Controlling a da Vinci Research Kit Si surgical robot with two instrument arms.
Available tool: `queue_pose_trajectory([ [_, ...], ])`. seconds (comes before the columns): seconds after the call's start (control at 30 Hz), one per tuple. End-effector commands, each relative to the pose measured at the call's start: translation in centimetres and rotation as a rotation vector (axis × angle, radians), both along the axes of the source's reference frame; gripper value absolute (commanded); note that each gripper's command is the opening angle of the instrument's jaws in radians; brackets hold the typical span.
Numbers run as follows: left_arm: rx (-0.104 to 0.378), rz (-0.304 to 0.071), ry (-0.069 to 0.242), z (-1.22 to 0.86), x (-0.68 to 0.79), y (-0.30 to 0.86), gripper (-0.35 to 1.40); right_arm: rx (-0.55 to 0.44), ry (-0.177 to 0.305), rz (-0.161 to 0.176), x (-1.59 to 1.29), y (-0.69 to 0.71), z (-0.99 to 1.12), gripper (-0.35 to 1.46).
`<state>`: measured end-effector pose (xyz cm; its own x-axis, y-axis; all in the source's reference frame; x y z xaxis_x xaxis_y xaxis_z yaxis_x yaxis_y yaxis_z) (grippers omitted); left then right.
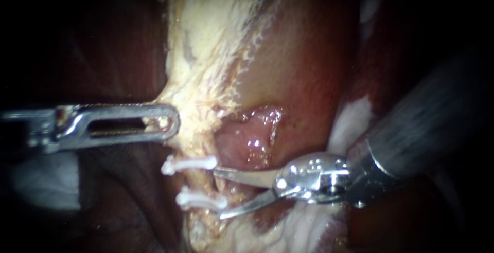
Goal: Go to the cutting position left tube
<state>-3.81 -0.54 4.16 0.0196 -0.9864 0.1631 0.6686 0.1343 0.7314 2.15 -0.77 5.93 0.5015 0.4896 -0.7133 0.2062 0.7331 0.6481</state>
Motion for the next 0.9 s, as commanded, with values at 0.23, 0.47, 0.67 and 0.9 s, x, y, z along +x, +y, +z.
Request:
queue_pose_trajectory([
  [0.23,-0.001,-0.003,-0.001,-0.02,0.00,-0.01,-0.35,0.010,-0.003,0.001,0.07,0.00,0.11,1.43],
  [0.47,-0.001,-0.003,-0.001,-0.03,-0.01,-0.01,-0.35,0.016,0.000,-0.005,0.17,-0.04,0.20,1.43],
  [0.67,-0.001,-0.003,-0.001,-0.03,-0.01,-0.01,-0.35,0.024,0.010,-0.023,0.30,-0.06,0.22,1.43],
  [0.9,-0.001,-0.003,-0.001,-0.03,-0.01,-0.01,-0.35,0.021,0.024,-0.030,0.44,-0.12,0.27,1.43],
])
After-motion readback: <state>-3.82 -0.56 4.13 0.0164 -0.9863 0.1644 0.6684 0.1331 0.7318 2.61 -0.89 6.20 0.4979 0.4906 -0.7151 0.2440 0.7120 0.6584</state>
